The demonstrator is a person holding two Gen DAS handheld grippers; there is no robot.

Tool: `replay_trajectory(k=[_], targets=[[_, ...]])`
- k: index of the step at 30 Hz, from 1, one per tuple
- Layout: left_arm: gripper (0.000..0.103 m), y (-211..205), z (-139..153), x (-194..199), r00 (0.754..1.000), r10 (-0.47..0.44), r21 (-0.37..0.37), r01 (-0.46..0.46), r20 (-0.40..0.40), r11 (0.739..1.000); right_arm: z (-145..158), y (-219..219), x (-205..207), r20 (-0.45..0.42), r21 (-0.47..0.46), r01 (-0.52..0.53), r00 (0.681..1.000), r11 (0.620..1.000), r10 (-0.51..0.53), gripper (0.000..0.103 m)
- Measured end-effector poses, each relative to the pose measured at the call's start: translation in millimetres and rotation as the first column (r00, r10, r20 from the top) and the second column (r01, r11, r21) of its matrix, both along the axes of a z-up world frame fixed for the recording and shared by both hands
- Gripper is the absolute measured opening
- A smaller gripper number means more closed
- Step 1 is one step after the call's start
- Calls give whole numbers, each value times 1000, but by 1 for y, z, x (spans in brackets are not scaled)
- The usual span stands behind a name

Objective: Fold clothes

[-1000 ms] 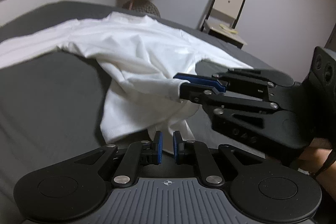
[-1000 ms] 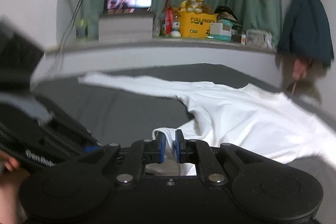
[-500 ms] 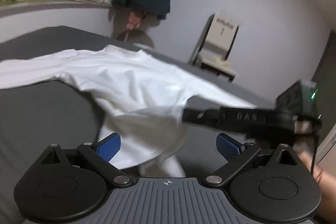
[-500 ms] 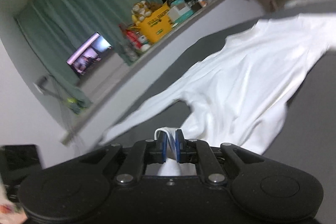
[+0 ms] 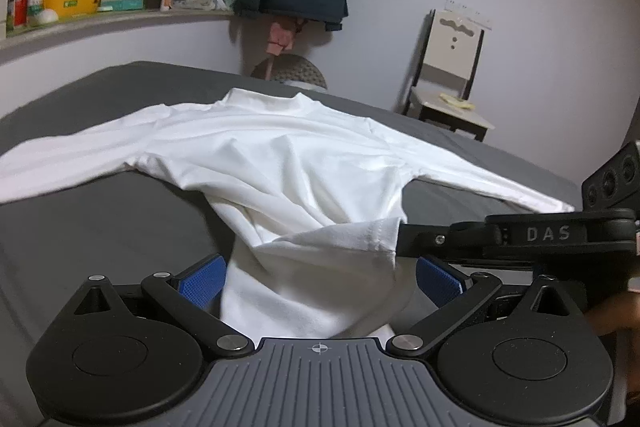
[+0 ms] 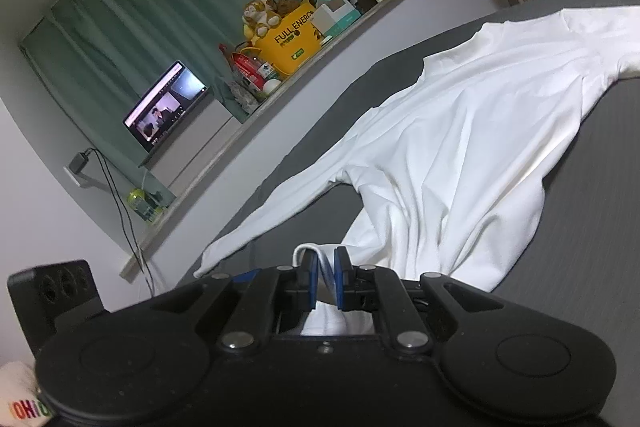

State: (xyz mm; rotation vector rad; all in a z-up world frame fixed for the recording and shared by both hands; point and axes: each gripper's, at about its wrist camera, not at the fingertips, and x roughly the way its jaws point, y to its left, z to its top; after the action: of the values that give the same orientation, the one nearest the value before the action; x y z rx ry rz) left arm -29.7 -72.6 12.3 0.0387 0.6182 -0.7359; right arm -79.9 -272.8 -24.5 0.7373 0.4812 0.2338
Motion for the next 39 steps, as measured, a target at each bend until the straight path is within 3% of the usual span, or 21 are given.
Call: replay_trajectory(k=[6, 10, 16, 20, 26, 31, 39], targets=[[102, 2, -3, -2, 989, 131, 27, -133, 66, 991, 3, 4, 0, 11, -42, -1, 1000, 999, 1, 11], [99, 3, -3, 0, 987, 139, 29, -141, 81, 990, 6, 8, 0, 21, -60, -7, 1000, 998, 8, 11], [99, 8, -2, 3, 982, 180, -2, -180, 65, 984, 13, 18, -2, 9, -196, 1, 1000, 981, 1, 11], [99, 10, -5, 6, 978, 206, 5, -207, 44, 978, 20, 31, -3, -27, -325, -31, 999, 945, 23, 11], [99, 20, -9, 7, 965, 262, -6, -262, -18, 965, 23, 63, -7, -37, -525, -85, 996, 847, 77, 11], [99, 19, -10, 1, 972, 227, -52, -230, -58, 972, 21, 69, -7, -38, -536, -101, 995, 838, 96, 11], [99, 14, -12, 4, 974, 225, -14, -225, 1, 974, 19, 63, -7, -46, -522, -92, 996, 848, 79, 11]])
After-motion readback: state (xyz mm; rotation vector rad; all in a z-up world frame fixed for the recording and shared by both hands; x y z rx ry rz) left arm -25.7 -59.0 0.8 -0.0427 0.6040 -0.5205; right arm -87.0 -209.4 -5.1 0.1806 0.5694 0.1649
